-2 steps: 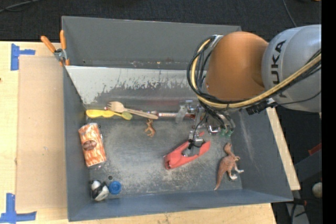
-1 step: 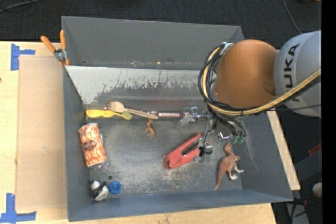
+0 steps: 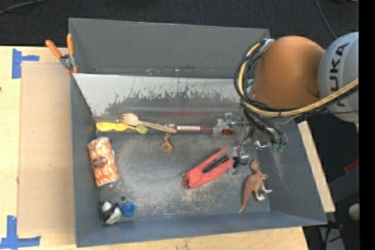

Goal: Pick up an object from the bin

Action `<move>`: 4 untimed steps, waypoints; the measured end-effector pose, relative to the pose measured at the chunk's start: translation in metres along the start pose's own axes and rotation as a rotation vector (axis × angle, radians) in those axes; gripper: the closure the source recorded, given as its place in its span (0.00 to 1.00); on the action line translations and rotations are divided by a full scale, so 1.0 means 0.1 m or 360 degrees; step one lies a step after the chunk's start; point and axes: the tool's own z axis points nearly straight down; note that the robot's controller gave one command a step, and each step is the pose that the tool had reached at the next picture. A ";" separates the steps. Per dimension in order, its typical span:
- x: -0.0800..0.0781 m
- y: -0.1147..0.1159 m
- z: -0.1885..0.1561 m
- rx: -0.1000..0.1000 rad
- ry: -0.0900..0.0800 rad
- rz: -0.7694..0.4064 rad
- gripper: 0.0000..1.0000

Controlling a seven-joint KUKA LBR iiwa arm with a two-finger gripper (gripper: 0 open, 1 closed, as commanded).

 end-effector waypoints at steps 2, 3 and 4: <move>-0.02 -0.20 1.17 0.0001 -0.0017 -0.0045 0.00; 0.00 -0.03 1.15 -0.0004 -0.0008 0.0215 1.00; 0.00 -0.03 1.16 -0.0004 -0.0005 0.0217 0.00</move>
Offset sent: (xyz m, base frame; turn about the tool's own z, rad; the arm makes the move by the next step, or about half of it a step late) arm 0.0045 -0.0215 -0.1156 -0.0298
